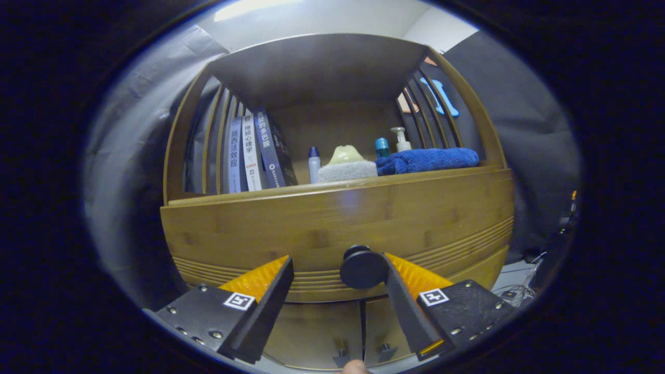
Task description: Pull open the drawer, take out the items inside it, and place them on the countertop above the cabinet.
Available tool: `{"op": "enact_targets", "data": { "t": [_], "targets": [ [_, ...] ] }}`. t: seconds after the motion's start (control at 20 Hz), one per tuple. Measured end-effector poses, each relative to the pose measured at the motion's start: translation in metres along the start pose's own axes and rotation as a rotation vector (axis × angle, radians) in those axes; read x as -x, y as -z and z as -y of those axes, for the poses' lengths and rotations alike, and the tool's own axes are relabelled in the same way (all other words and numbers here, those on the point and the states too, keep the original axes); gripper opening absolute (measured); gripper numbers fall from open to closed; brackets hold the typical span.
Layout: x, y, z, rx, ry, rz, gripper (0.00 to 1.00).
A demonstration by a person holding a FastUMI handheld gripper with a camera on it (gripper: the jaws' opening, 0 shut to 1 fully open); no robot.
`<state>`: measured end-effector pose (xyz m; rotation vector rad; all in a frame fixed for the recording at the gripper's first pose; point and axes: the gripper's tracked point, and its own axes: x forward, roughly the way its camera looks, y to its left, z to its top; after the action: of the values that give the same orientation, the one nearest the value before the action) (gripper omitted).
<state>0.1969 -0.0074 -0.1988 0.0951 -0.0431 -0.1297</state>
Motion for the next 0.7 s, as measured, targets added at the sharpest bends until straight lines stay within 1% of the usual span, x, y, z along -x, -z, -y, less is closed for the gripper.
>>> {"op": "enact_targets", "data": {
  "t": [0.1, 0.2, 0.35, 0.5, 0.7],
  "targets": [
    [0.016, -0.004, 0.001, 0.003, 0.007, -0.032, 0.99],
    [0.031, -0.017, 0.004, 0.000, 0.024, -0.048, 0.99],
    [0.057, -0.039, 0.010, 0.040, 0.016, -0.058, 0.99],
    [0.091, -0.055, 0.024, 0.088, 0.035, -0.093, 0.99],
    [0.129, -0.084, 0.025, 0.102, -0.001, -0.100, 0.99]
  ]
}}
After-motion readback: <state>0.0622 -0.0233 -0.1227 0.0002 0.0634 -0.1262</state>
